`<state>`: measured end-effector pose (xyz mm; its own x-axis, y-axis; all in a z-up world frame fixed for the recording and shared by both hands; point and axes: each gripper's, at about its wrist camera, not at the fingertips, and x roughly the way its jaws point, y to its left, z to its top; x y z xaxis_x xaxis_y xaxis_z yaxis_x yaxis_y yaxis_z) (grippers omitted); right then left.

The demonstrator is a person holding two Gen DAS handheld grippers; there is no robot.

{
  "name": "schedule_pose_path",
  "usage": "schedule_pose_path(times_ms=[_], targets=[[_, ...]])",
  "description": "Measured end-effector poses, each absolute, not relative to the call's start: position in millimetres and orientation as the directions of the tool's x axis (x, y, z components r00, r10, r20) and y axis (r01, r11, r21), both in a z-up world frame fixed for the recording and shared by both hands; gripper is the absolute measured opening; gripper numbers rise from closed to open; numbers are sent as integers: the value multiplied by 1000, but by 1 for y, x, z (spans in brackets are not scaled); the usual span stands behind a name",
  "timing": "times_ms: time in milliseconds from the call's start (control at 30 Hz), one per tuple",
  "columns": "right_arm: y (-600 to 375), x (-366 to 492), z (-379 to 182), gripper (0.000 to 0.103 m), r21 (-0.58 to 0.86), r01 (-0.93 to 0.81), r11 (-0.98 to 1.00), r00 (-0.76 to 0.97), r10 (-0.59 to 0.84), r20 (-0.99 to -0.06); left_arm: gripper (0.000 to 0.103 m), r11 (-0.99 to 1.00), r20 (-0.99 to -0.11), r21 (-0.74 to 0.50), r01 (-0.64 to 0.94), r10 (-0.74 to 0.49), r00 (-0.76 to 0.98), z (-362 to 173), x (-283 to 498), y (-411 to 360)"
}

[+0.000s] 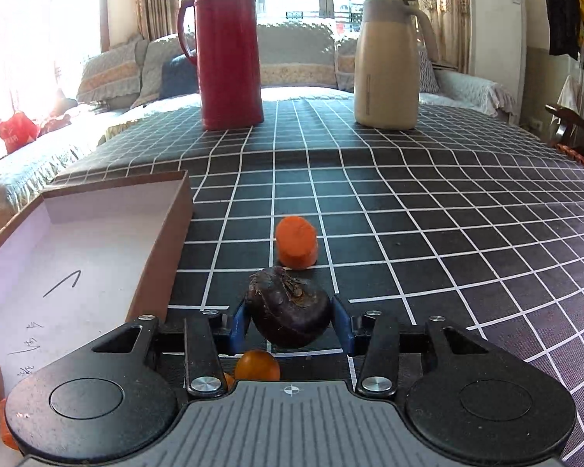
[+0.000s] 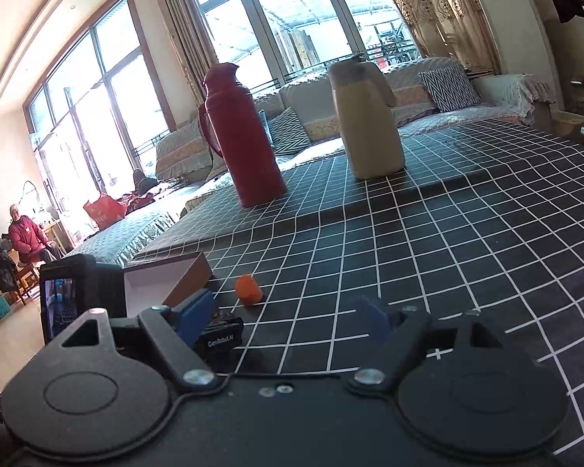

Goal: Organize fruits
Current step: 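Grasp the dark round fruit with the left gripper, then lower the dark fruit into the white tray and open the left gripper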

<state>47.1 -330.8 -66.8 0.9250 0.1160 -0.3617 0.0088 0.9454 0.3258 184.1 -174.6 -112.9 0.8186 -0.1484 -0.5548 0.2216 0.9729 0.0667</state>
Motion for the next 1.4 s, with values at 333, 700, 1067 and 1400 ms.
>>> schedule_pose_path(times_ms=[333,700,1067,1400], targets=[[-317,52,-66,80,314,-10,949,918,134,-374,45,992,-477,71,109,-62,877,-60,173,-110],[-308,55,-66,80,301,-22,953,913,142,-383,45,994,-564,69,-79,104,819,-77,200,-32],[-289,65,-69,80,287,-44,957,896,165,-412,46,994,-628,31,-108,103,772,-95,208,-21],[-260,82,-69,80,279,-91,956,879,209,-428,46,994,-587,80,-76,108,802,-91,192,-22]])
